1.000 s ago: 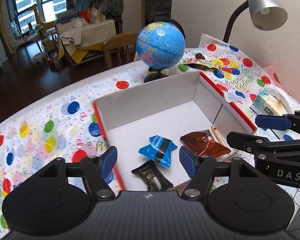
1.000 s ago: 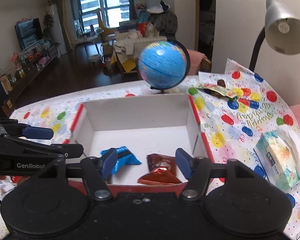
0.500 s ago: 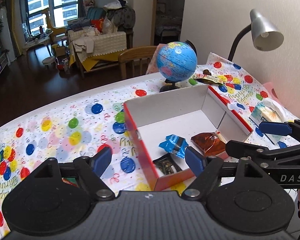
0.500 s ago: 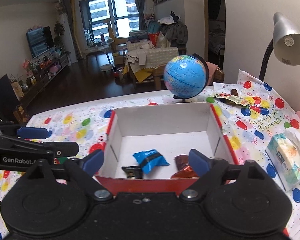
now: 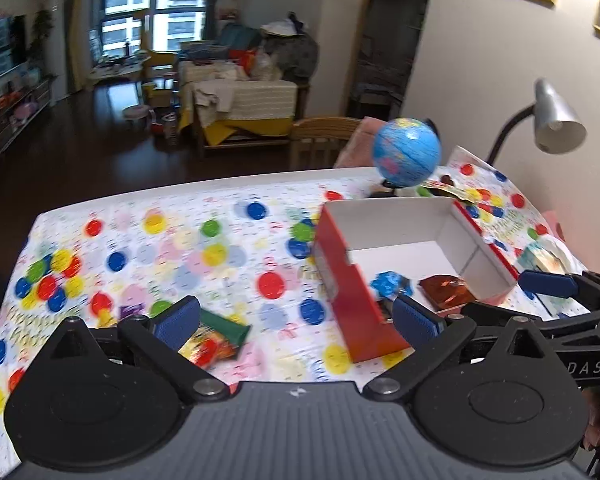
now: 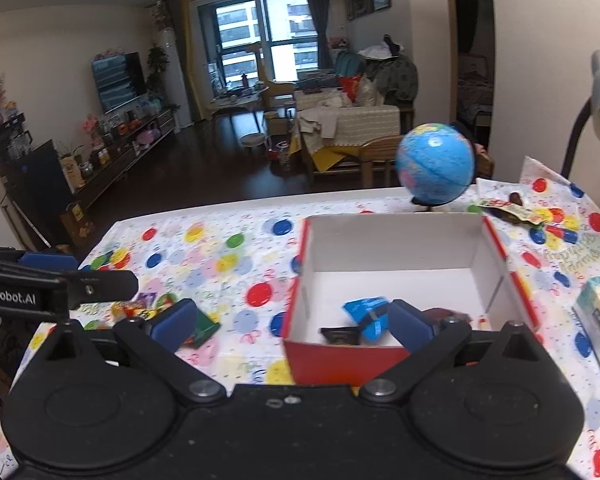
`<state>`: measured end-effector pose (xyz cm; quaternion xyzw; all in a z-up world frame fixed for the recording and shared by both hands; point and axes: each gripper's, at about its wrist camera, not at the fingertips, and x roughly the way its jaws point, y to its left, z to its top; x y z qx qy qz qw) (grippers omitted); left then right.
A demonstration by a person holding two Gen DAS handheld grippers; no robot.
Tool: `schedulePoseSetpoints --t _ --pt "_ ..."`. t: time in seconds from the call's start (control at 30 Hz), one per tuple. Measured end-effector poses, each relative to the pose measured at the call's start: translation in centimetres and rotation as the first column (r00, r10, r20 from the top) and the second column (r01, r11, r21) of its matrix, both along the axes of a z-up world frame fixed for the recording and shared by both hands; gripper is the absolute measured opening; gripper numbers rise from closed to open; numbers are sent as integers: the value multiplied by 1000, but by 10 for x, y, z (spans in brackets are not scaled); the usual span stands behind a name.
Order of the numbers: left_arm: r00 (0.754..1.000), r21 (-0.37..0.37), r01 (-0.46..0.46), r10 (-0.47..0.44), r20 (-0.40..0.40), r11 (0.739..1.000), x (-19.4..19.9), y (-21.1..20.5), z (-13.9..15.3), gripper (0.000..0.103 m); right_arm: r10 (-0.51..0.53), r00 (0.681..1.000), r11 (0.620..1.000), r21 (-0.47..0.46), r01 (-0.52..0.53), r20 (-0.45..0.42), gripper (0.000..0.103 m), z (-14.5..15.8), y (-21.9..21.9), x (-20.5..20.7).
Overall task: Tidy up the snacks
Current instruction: 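Move both tools back toward the chip bags and silver packet on the table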
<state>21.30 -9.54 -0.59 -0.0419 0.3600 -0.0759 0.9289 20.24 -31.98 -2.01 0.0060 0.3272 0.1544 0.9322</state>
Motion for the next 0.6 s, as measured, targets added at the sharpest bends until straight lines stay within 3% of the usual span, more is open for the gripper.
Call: schedulePoseSetpoints --t 0.6 --pt "981 69 -179 184 -69 981 -24 106 -42 103 120 991 993 -14 -121 -53 101 -30 101 3"
